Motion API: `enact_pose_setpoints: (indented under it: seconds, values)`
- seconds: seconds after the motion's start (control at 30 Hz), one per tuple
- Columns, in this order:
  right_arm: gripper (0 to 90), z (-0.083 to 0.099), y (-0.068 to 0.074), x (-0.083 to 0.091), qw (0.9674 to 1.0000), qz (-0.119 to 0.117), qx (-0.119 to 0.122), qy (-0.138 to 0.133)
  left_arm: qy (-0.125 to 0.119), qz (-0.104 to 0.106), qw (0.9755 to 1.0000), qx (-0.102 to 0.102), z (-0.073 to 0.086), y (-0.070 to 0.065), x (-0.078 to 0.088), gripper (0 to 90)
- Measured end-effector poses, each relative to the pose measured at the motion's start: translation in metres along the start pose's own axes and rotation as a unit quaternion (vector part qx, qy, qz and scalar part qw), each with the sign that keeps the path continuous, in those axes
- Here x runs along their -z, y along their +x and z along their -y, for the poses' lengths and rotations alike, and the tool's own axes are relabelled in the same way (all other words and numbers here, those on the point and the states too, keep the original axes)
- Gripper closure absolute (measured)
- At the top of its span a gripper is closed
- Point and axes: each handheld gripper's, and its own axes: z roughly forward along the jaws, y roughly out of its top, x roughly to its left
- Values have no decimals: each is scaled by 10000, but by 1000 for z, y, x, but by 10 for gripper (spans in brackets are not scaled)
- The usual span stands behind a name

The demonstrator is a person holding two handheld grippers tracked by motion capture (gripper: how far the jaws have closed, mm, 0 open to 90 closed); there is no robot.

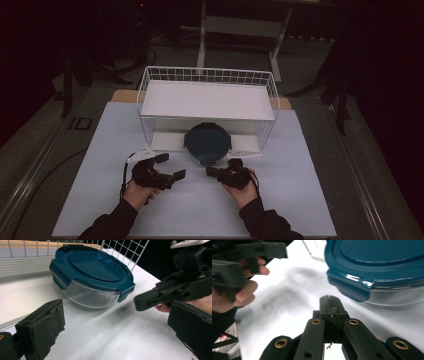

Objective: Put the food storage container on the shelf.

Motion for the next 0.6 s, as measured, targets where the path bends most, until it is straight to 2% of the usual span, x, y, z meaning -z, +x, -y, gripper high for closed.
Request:
enact_pose_setpoints:
  seconds: [0.03,0.13,0.17,0.2,0.23,0.33,0.5,0.6]
  values:
    - [898,-2,-4,-5,10000,69,-13,14,-4,-4,10000,3,0,1,0,15]
    - [899,-4,-9,-9,9999,54,-113,-13,-19,-19,10000,44,1,3,0,15]
    - [899,-6,-12,-14,9997,252,-21,63,-19,-34,10000,47,1,4,0,15]
    - [899,-6,-12,-14,9997,252,-21,63,-19,-34,10000,47,1,4,0,15]
    - [899,-6,-16,-16,9996,224,-160,-36,-32,-35,10000,51,1,5,1,15]
    - [898,-8,-17,-18,9995,287,-90,-73,-61,-37,10000,49,1,5,1,15]
    - [897,-23,-31,-23,9987,380,-285,-209,-53,-34,9999,83,3,7,0,15]
    - [897,-26,-33,-26,9985,408,-290,-225,8,-45,10000,56,3,7,-1,15]
